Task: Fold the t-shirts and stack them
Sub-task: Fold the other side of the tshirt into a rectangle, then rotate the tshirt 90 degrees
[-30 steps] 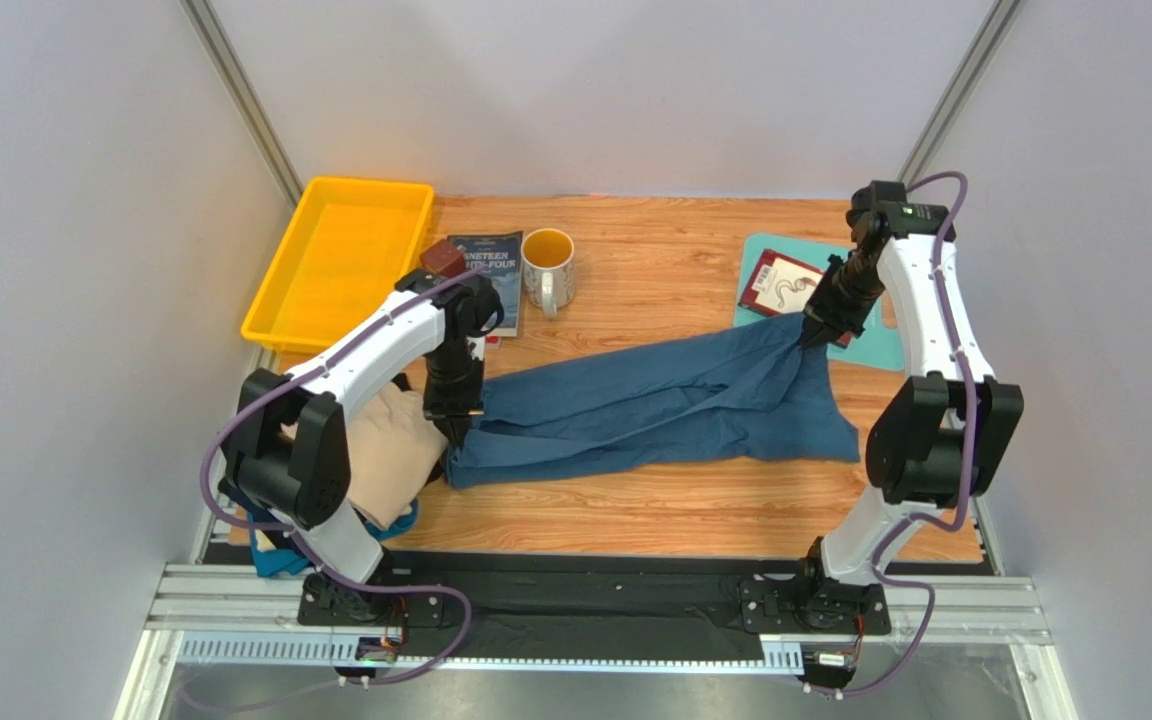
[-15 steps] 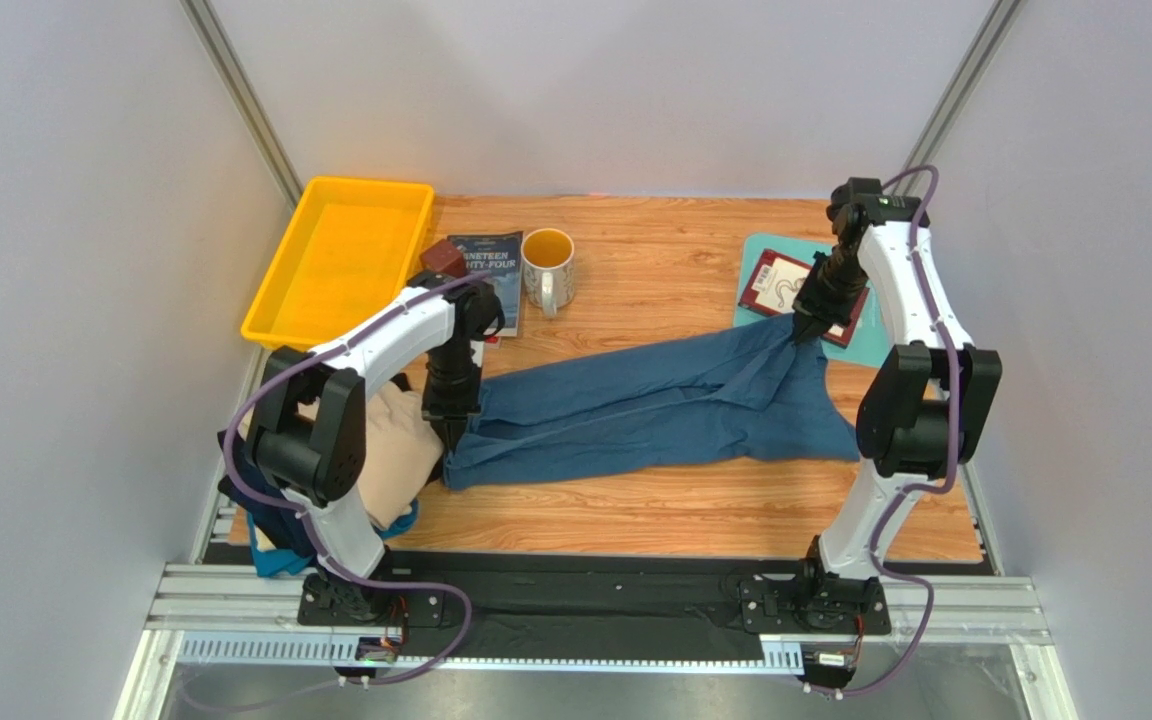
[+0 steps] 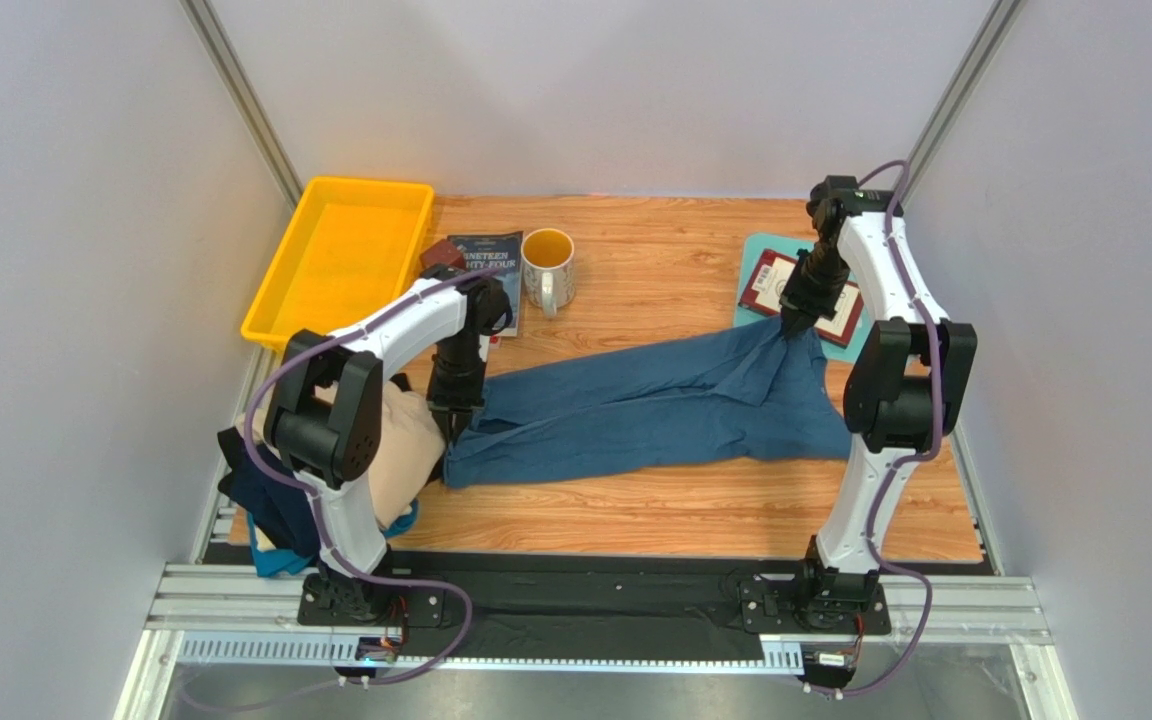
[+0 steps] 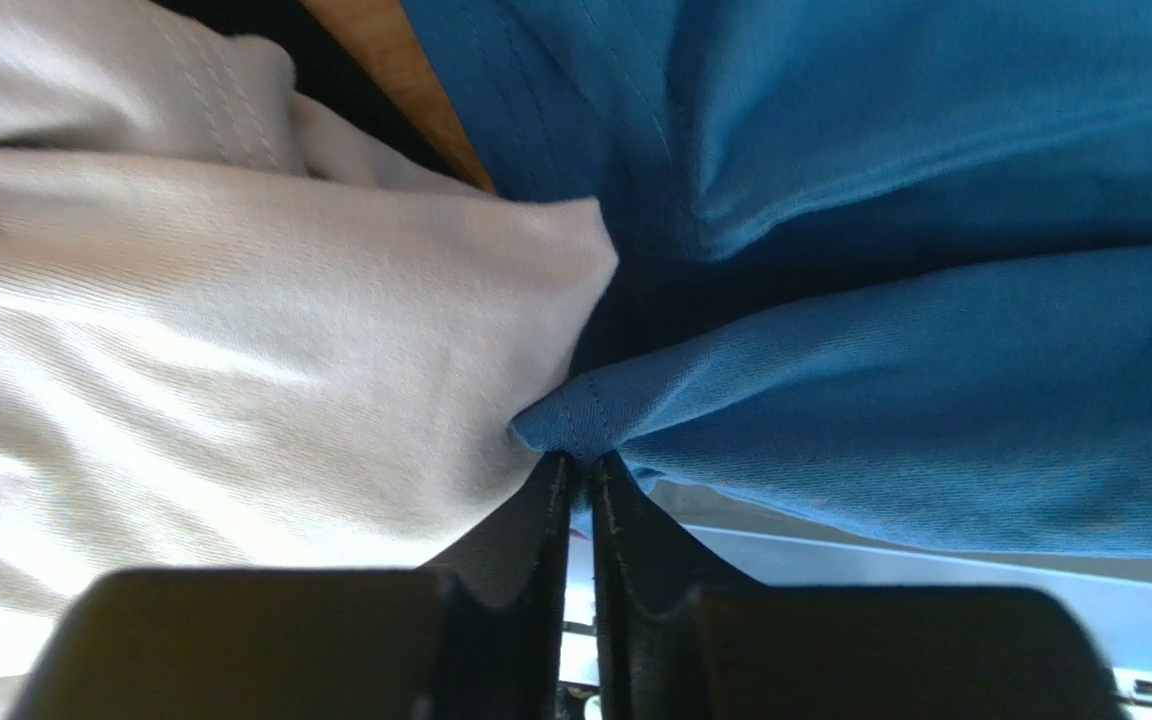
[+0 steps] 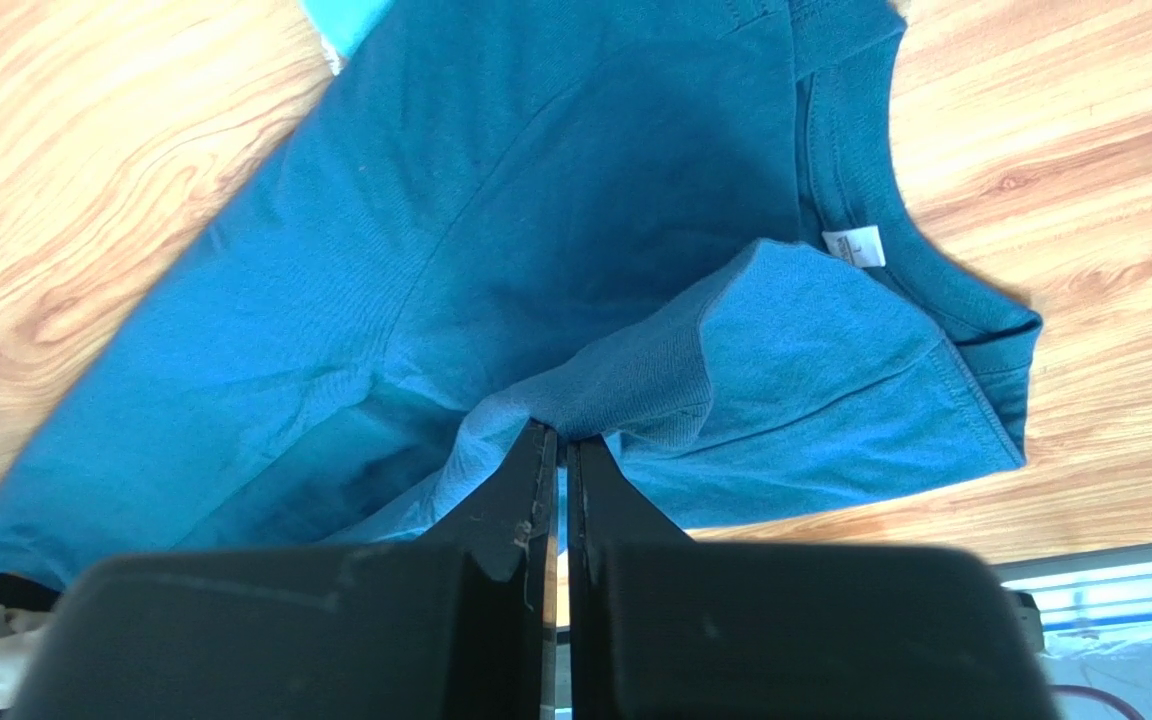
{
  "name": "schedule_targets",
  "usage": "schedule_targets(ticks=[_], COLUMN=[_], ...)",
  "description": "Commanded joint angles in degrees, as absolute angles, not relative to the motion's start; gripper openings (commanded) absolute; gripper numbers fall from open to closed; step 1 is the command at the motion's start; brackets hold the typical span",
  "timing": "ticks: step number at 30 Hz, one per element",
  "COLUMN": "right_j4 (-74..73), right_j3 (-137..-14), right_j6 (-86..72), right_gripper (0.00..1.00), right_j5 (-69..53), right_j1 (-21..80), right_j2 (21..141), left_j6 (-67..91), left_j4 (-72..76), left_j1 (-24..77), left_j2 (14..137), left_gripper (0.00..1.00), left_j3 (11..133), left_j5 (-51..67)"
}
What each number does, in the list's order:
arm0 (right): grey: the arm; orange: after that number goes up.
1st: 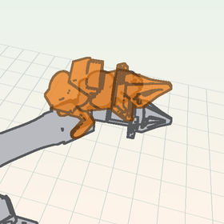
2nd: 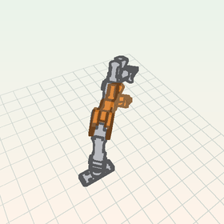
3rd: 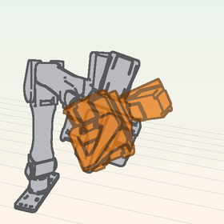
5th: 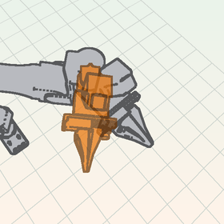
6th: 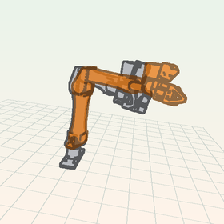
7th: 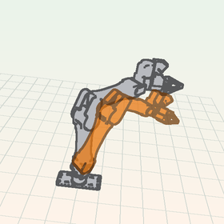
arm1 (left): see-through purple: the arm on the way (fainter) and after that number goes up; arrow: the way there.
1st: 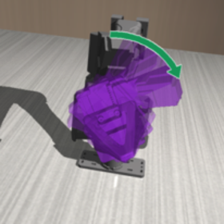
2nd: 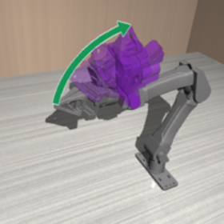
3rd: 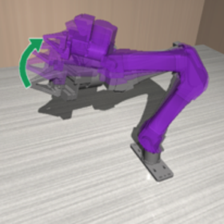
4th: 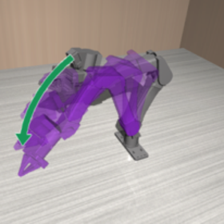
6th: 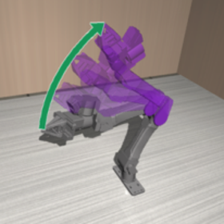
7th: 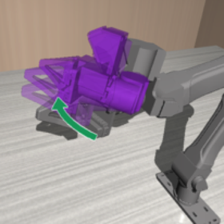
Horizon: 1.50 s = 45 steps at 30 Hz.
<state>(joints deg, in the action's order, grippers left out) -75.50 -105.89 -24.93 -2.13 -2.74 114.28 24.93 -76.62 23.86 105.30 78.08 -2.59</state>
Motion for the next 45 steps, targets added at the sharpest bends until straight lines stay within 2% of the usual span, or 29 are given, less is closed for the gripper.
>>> schedule_targets(ticks=[1,4,6,8,10,11,12,15,18,25,29,32,34,40,45], right_j4=[-74.00,-73.83,-73.83,-74.26,-74.35,-74.62,-74.71,-75.76,-76.02,-75.50,-72.61,-71.72,-72.51,-71.19,-70.14], right_j3=[-108.54,-108.81,-109.59,-110.47,-111.97,-112.76,-113.29,-116.71,-119.52,-119.27,-109.12,-103.20,-98.81,-89.49,-89.47], right_j6=[-23.90,-23.91,-23.91,-23.82,-23.56,-23.29,-23.20,-22.76,-23.20,-25.83,-27.68,-27.25,-26.63,-25.40,-24.61], right_gripper=[0.00,0.00,0.07,0.09,0.22,0.28,0.38,0.48,0.52,0.54,0.54,0.54,0.53,0.53,0.51], right_j5=[-0.44,-0.35,-0.44,-0.44,-0.44,-0.35,-0.09,1.74,3.33,3.26,-0.95,-0.71,-0.44,-0.09,2.11], right_j1=[-2.55,-2.55,-2.46,-2.46,-2.37,-2.37,-2.37,-2.37,-2.37,-2.46,-2.37,-1.94,-1.85,-1.41,-0.97], right_j2=[116.28,117.33,118.39,119.79,120.49,121.19,121.46,122.25,121.38,114.79,109.53,107.58,107.14,104.94,108.80], left_j6=[23.90,23.73,23.64,23.64,23.64,23.64,23.64,23.47,23.82,27.16,28.91,27.78,24.97,22.24,21.27], left_j4=[-83.23,-83.67,-83.67,-83.58,-83.67,-83.76,-83.76,-84.90,-86.83,-87.11,-82.54,-79.54,-83.04,-79.37,-74.89], left_j1=[23.55,23.55,23.55,23.55,23.55,23.55,23.55,23.38,22.77,22.06,22.67,26.01,28.73,31.46,31.73], left_j2=[106.35,107.31,107.93,108.46,108.54,108.54,108.72,109.07,109.60,105.74,104.15,106.16,111.15,114.08,117.15], left_gripper=[0.17,0.19,0.20,0.20,0.25,0.31,0.33,0.34,0.34,0.35,0.35,0.36,0.35,0.35,0.33], left_j3=[81.30,82.70,83.05,83.14,83.06,83.06,83.40,85.15,88.75,95.70,97.73,98.86,101.68,97.22,91.50], left_j5=[-6.06,-6.50,-6.42,-6.50,-6.85,-7.03,-7.90,-9.83,-11.85,-14.43,-3.64,-0.71,-0.70,2.10,4.66])
